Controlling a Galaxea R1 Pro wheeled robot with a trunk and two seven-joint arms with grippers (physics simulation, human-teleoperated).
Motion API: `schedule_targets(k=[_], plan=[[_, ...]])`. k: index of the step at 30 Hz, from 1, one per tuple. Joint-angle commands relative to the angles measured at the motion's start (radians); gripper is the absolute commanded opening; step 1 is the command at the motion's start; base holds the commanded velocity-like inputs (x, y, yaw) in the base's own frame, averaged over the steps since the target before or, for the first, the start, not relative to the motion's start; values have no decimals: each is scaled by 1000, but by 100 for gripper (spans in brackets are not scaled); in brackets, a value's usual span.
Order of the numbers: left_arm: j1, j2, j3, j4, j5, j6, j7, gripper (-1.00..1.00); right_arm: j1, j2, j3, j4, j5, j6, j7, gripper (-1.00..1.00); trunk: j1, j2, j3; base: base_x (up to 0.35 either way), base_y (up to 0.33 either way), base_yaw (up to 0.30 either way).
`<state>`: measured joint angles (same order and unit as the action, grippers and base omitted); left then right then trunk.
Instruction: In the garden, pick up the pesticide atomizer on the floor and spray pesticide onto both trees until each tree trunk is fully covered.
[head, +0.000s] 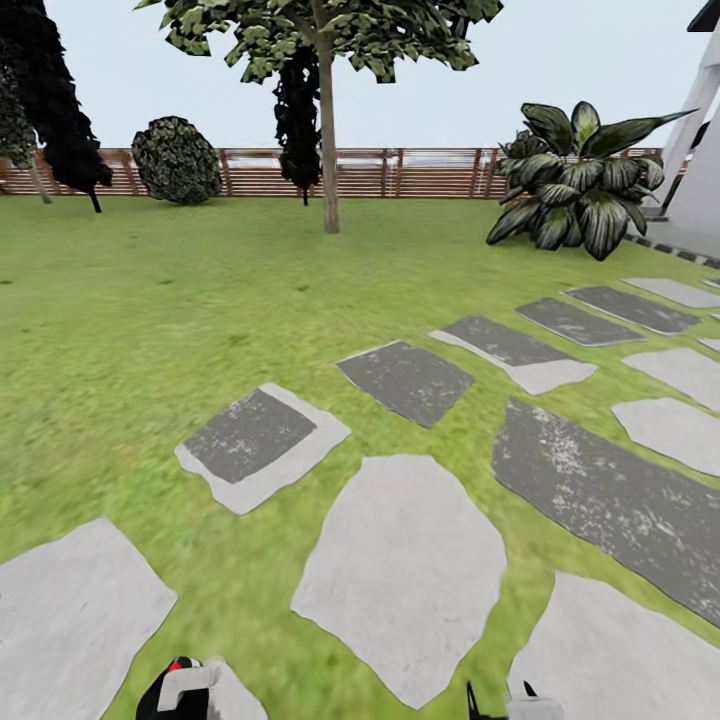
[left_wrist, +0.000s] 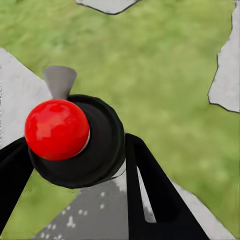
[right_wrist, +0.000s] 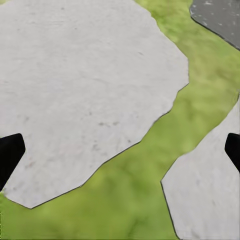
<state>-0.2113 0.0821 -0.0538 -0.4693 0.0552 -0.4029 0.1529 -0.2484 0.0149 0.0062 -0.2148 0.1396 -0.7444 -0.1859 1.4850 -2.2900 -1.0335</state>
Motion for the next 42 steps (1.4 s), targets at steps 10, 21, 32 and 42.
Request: schedule_targets(k=[10, 21, 32, 42], plan=[[0, 0, 0, 0, 0, 0, 0, -100, 0, -1, 0, 0, 0, -1, 0, 100, 0, 0, 0, 342, 0, 88], [0, 1, 0, 0, 0, 0, 0, -100, 0, -1, 0, 0, 0, 0, 0, 100, 0, 0, 0, 342, 0, 1], [0, 1, 0, 0, 0, 0, 0, -100, 0, 0, 0, 0, 0, 0, 0, 100, 0, 0, 0, 342, 0, 0], [0, 1, 0, 0, 0, 0, 2, -100, 0, 0, 0, 0, 0, -1, 0, 100, 0, 0, 0, 342, 0, 0]])
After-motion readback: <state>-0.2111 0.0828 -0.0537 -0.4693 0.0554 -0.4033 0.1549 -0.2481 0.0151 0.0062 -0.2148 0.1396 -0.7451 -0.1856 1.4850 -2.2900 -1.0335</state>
